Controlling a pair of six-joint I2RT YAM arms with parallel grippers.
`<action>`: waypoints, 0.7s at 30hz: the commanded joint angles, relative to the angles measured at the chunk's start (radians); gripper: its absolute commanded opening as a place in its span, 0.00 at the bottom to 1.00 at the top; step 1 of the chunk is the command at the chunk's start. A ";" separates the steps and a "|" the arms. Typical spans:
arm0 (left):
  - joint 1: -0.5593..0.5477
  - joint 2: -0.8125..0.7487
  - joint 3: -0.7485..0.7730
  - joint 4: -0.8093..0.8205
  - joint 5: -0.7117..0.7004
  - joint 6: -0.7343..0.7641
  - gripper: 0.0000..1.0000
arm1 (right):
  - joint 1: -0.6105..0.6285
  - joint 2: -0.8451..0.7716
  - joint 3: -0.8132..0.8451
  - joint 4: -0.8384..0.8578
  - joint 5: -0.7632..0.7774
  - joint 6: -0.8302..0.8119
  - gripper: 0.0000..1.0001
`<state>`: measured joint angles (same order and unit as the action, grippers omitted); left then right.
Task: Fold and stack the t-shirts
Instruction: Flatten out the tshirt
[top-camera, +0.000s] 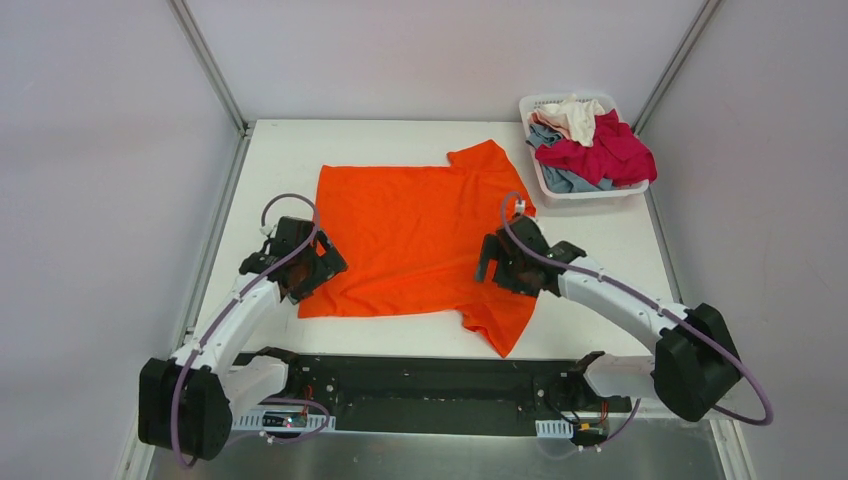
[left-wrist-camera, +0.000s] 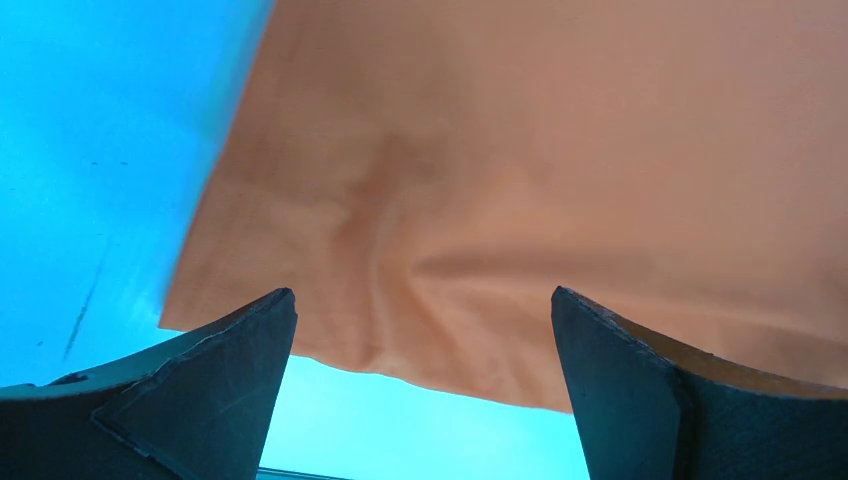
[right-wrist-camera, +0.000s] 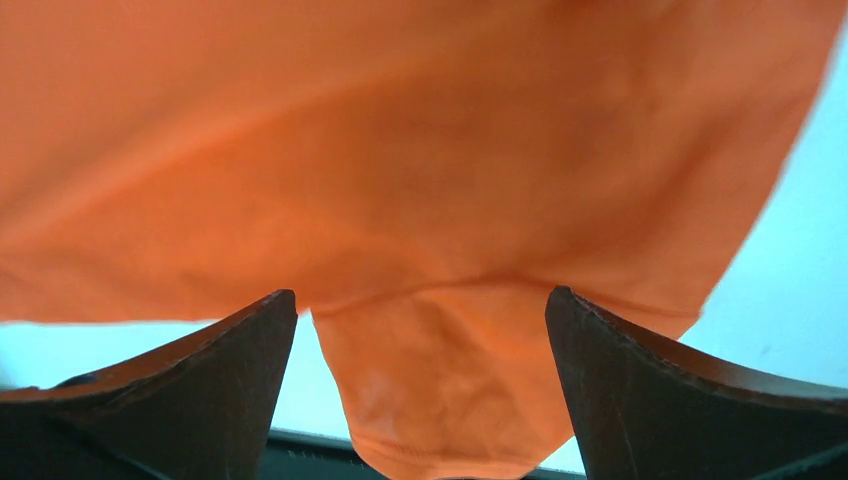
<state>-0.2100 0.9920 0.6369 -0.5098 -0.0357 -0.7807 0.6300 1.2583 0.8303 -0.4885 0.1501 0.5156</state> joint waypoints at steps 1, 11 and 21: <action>-0.002 0.097 -0.012 -0.001 -0.096 -0.039 0.99 | 0.090 0.011 -0.086 0.070 -0.140 0.089 0.99; 0.025 0.225 -0.074 0.032 -0.141 -0.078 0.99 | 0.123 -0.080 -0.304 0.060 -0.134 0.243 0.99; 0.027 0.077 -0.087 -0.115 -0.201 -0.119 0.99 | 0.123 -0.252 -0.307 -0.088 -0.045 0.209 0.99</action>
<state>-0.1944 1.1271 0.5606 -0.4995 -0.1608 -0.8635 0.7502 1.0462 0.5156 -0.4629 0.0425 0.7361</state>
